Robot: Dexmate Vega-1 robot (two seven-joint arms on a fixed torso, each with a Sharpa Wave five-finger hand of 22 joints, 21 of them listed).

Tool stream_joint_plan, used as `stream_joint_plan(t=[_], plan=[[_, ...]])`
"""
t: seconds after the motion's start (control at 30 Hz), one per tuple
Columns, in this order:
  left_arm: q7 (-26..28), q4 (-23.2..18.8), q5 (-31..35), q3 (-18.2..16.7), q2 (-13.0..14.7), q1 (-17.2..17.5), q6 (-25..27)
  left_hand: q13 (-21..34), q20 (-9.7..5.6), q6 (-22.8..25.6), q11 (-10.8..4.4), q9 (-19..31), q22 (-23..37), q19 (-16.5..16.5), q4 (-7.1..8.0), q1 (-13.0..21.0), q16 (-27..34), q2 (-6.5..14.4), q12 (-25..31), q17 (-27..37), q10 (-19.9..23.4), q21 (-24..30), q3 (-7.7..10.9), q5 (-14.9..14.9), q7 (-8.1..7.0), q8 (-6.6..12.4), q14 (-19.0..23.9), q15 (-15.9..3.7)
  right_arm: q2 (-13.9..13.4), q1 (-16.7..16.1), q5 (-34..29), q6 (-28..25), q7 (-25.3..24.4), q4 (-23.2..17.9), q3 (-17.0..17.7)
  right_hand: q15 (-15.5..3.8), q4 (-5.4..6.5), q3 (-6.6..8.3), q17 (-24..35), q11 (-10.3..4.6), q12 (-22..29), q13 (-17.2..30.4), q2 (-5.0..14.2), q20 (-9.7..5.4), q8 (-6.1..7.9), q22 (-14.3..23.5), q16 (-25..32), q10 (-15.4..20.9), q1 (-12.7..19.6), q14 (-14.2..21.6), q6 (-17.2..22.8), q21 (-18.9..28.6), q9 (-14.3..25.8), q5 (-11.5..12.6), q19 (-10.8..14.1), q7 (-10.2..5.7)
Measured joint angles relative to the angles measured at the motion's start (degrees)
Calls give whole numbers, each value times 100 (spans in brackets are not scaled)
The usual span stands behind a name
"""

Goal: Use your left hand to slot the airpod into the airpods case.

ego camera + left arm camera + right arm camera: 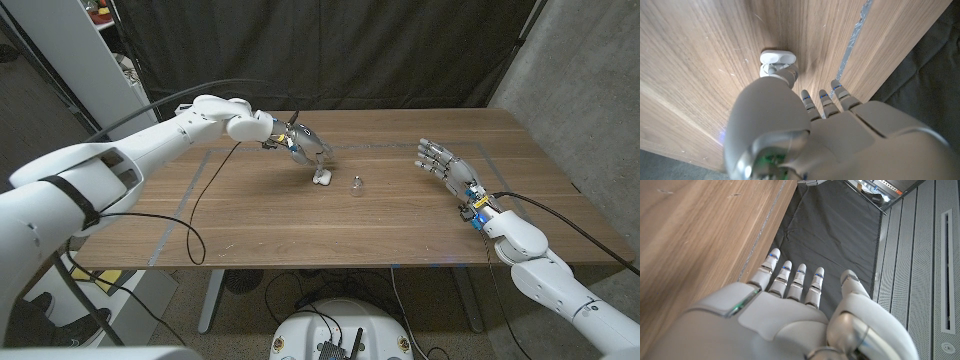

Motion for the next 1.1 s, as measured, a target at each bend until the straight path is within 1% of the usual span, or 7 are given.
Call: stream_joint_plan(t=[0.07, 0.37, 0.47, 0.63, 0.67, 0.8, 1.1], plan=[[39, 35, 27, 0, -23, 7, 23, 0, 0, -17, 0, -17, 0, 1, 0, 0, 10, 0, 0, 0, 0, 35, 0, 0, 18, -45, 0, 0, 4, 0, 1, -2, 0, 4, -1, 0, 0, 0, 0, 0, 0, 0, 0, 0, 0, 0, 0, 0, 0, 0, 0, 0, 0, 0, 0, 0], [242, 285, 120, 87, -156, -20, 101, 0, -8, -57, 0, -17, 0, 52, 24, -106, 10, 0, 0, -27, 0, 44, 24, -46, -5, -89, 43, 0, 40, 2, 8, -2, -21, 40, -10, 0, 0, 0, 0, 0, 0, 0, -23, 0, 0, 0, 0, 0, -23, 0, 0, 0, 0, 0, 0, 0], [316, 403, 119, 132, -211, -64, 98, 1, -35, -86, 20, -41, 0, 80, 24, -124, 10, 17, 0, -27, 21, 44, 24, -46, 24, -89, 43, 0, 46, 2, 9, -2, -40, 42, -10, 0, 0, 0, 0, 0, 0, 0, -23, 0, 0, 0, 0, 0, -23, 0, 0, 0, 0, 0, 0, 0], [421, 508, 53, 164, -259, -105, 22, 1, -43, -134, 50, -44, -1, 87, 47, -195, 32, 7, 0, -27, 52, 78, 48, -46, 12, -133, 126, 0, 51, -1, 8, -2, -56, 45, -10, 0, 0, 0, 0, 0, 0, 0, -23, 0, 0, 0, 0, 0, -23, 0, 0, 0, 0, 0, 0, 0], [433, 621, 43, 194, -303, -145, 11, 1, -60, -134, 50, -44, -1, 104, 47, -205, 32, 6, 0, -27, 52, 81, 48, -46, 12, -133, 126, 0, 51, -1, 6, -2, -67, 45, -10, 0, 0, 0, 0, 0, 0, 0, -23, 0, 0, 0, 0, 0, -23, 0, 0, 0, 0, 0, 0, 0], [544, 786, -39, 238, -361, -203, -87, 1, -49, -135, 18, -46, -1, 156, 47, -227, 32, 29, 29, -27, 146, 121, 48, -46, 12, -133, 228, -20, 61, -1, 2, -2, -83, 53, -10, 0, 0, 0, 0, 0, 0, 0, -23, 0, 0, 0, 0, 0, -23, 0, 0, 0, 0, 0, 0, 0], [629, 955, -158, 324, -441, -275, -180, 1, -80, -134, 41, -71, 27, 186, 71, -273, 72, 16, 46, -27, 169, 141, 72, -45, 12, -133, 259, 10, 81, -13, 1, 12, -96, 71, -1, 0, 0, 0, 0, 0, 0, 0, -23, 0, 0, 0, 0, 0, -23, 0, 0, 0, 0, 0, 0, 0]])
